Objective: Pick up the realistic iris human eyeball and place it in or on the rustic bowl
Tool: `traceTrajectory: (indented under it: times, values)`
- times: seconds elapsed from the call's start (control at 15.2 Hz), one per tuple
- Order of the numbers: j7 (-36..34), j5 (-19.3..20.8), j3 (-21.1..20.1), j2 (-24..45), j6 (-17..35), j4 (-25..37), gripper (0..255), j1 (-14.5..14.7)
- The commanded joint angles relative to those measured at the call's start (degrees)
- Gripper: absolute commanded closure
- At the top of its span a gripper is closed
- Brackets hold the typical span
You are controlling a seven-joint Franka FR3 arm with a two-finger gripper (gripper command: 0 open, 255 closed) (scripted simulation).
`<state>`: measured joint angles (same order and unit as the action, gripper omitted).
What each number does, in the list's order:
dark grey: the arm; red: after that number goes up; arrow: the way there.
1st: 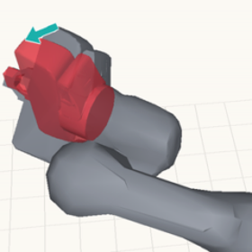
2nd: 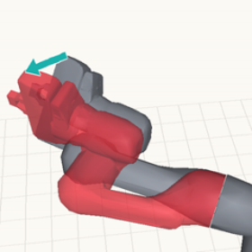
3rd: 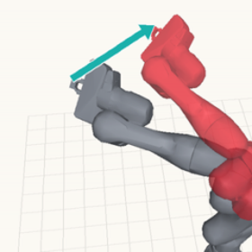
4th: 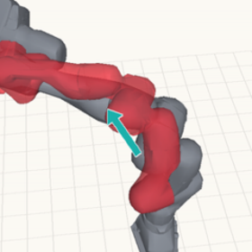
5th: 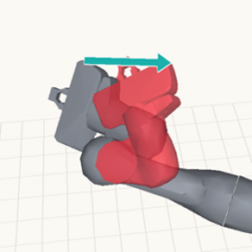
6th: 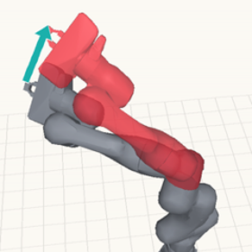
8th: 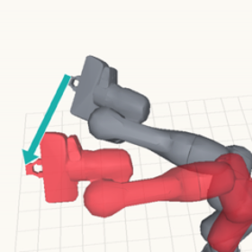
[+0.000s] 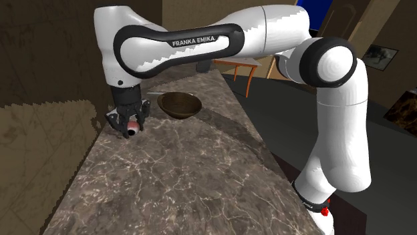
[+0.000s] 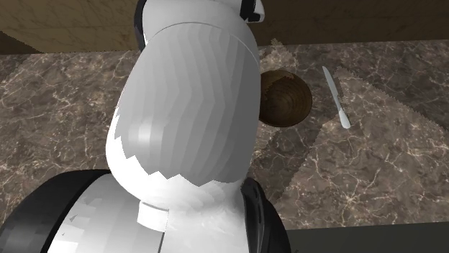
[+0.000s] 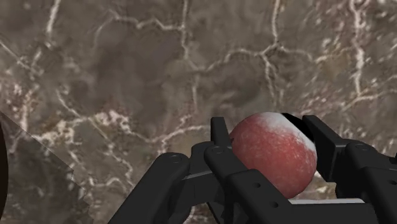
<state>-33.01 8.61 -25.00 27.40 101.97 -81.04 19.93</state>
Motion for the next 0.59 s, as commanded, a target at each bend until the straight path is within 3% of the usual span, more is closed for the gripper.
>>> traceTrajectory:
  times: [0.0, 0.53]
  values:
    - [0.1, -0.1, -0.1, -0.2, -1.4, 1.2, 255, 0.1]
    - [0.1, -0.2, -0.3, -0.3, -7.6, 7.4, 255, 0.7]
